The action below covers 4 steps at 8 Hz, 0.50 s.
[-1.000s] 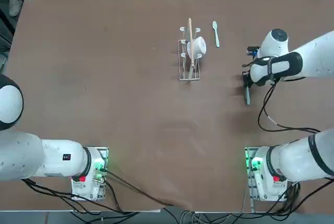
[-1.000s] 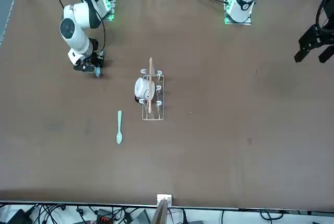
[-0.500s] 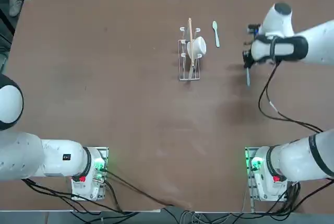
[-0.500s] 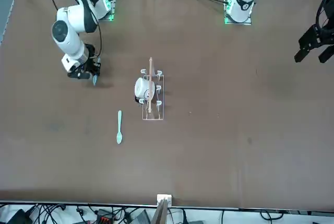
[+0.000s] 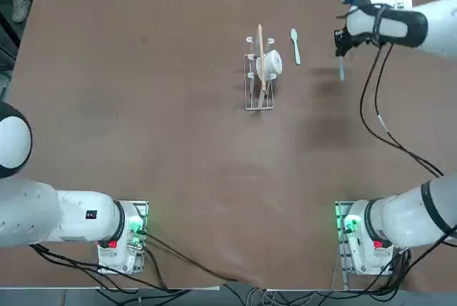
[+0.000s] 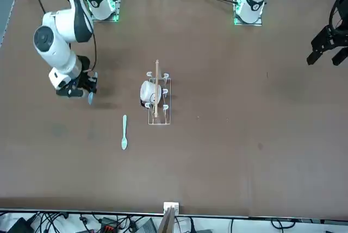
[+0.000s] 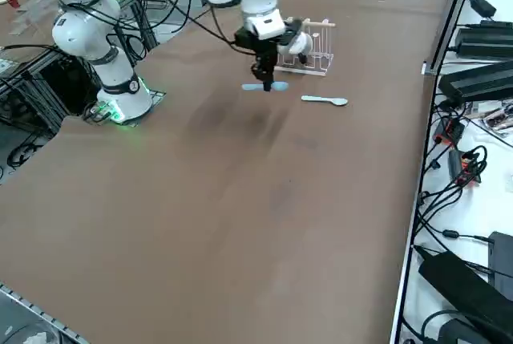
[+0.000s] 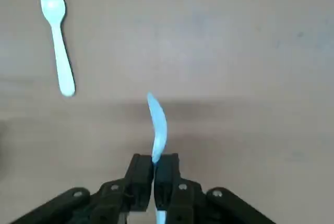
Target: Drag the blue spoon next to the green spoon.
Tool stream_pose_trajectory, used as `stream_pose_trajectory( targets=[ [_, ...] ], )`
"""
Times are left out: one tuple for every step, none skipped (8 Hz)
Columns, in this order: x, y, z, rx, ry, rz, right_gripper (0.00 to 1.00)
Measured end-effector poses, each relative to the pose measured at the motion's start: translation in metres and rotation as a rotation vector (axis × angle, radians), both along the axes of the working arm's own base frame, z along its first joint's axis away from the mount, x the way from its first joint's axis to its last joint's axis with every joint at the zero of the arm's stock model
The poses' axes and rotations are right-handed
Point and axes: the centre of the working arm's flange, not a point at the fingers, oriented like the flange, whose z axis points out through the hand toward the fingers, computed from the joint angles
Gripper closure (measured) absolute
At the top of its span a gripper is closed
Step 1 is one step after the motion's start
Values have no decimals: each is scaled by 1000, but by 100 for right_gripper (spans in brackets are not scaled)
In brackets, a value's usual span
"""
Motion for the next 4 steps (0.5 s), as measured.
stream_pose_trajectory(
  targets=[
    [23, 4, -3, -7, 11, 21, 93],
    [47, 8, -5, -11, 7, 40, 93],
    [70, 13, -5, -6, -7, 50, 93],
    [91, 18, -5, 11, -21, 61, 93]
  ],
)
